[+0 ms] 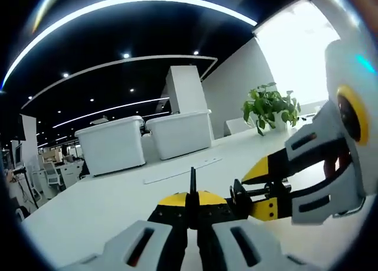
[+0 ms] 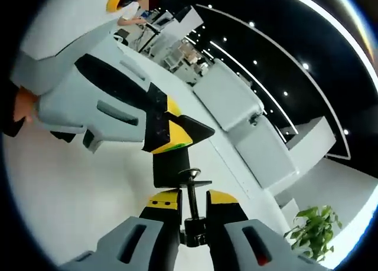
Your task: Clamp the fixed fixture on the desktop, loosen the retaining clip, secure it to the edge of the desk, and tighten the retaining clip.
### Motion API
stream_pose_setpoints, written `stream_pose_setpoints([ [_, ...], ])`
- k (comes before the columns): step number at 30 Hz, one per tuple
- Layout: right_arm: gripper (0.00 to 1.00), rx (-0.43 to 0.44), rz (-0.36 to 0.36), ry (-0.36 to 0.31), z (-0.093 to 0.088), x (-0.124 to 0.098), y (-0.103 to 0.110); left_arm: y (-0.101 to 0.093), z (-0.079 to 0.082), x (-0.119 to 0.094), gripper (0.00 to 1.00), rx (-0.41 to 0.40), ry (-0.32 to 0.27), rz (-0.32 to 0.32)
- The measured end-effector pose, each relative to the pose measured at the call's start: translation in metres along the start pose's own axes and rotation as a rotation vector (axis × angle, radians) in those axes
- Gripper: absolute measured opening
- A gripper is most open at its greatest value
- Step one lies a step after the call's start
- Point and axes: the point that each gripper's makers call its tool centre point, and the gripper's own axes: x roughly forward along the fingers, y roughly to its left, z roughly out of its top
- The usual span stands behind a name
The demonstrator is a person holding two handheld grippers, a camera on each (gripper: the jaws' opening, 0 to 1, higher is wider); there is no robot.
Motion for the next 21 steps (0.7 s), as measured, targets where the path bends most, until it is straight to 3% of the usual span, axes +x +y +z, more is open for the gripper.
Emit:
stream_pose_setpoints([
  [3,0.1,-0.006,-0.002,-0.001,0.0002,0.0002,-0.0008,-0.0011,0.0021,-0.0009,0.03,0.013,-0.005,-0.001],
  [5,0.1,-0.088,-0.008,0.007,-0.0003,0.0011,0.0005,-0.002,0.003,-0.0008,0.03,0.02,-0.009,-0.005],
  [8,0.12,-0.106,-0.009,0.007,-0.0019,0.0045,0.0035,-0.0032,0.0036,-0.0009,0.03,0.02,-0.01,-0.009],
  [14,0.06,-0.114,-0.034,0.018,-0.0056,0.0031,0.0004,-0.0042,0.0043,-0.0015,0.03,0.032,-0.012,-0.012],
  [21,0.05,-0.21,-0.079,0.014,-0.0054,0.002,-0.0001,-0.0037,0.0053,-0.0025,0.02,0.024,-0.015,-0.011],
])
